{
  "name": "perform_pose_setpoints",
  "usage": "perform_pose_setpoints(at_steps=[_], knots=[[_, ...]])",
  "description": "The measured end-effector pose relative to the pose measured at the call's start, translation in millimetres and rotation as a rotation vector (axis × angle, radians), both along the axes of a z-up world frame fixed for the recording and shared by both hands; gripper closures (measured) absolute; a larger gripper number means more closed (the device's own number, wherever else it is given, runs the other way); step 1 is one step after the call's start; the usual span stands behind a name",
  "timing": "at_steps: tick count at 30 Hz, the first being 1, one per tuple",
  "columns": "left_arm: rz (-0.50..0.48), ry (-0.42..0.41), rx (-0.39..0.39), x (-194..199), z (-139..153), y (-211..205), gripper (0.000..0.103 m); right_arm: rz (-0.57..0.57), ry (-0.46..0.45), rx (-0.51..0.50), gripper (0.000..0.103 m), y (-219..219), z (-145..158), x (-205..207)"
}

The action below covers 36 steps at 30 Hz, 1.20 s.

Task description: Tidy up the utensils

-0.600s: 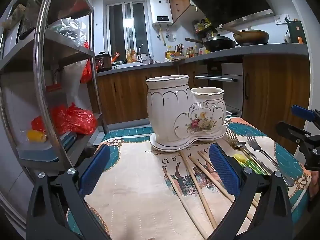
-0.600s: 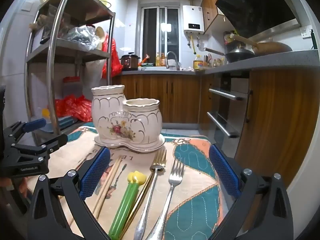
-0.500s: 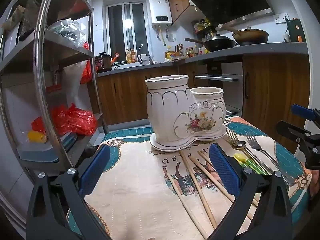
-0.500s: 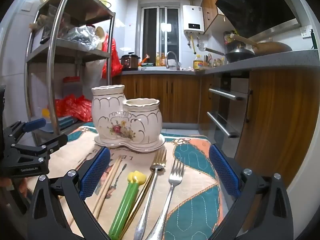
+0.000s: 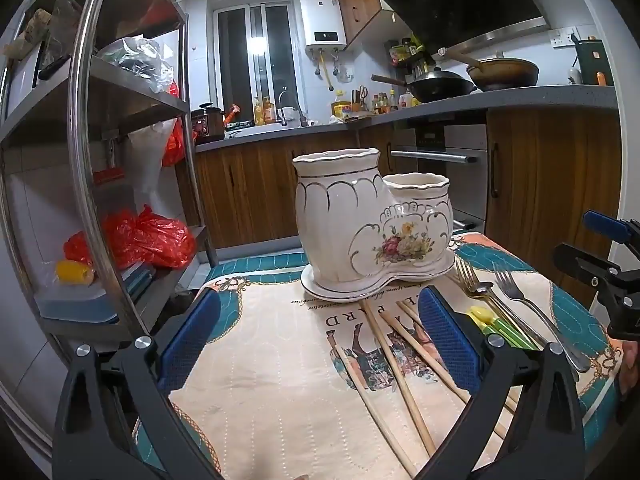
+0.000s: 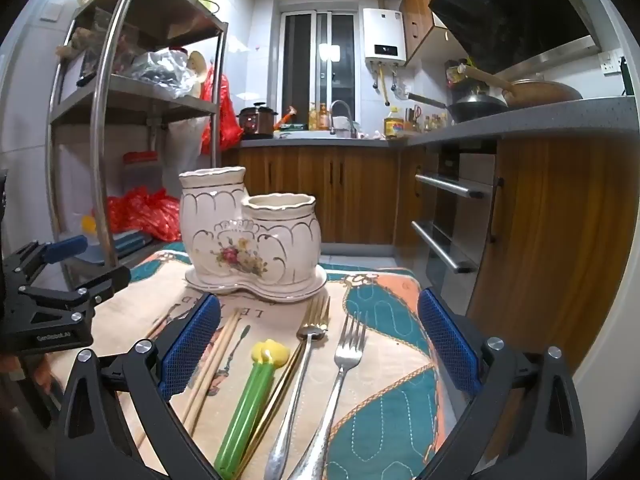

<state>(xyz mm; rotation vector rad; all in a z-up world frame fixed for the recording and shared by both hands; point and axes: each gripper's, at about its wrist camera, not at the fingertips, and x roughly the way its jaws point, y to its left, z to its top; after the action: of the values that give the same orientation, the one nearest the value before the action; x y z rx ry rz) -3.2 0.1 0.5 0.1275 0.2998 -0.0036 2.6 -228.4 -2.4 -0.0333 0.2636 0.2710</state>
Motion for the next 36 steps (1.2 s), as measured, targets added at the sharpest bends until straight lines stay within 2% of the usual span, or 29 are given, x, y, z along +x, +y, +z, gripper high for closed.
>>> perform_pose_setpoints(at_steps=[36], knots=[[-0.002, 0.001, 0.005, -1.0, 0.5, -0.6, 0.005, -0.001, 0.005, -0.009, 0.005, 1.4, -6.2, 3.7]])
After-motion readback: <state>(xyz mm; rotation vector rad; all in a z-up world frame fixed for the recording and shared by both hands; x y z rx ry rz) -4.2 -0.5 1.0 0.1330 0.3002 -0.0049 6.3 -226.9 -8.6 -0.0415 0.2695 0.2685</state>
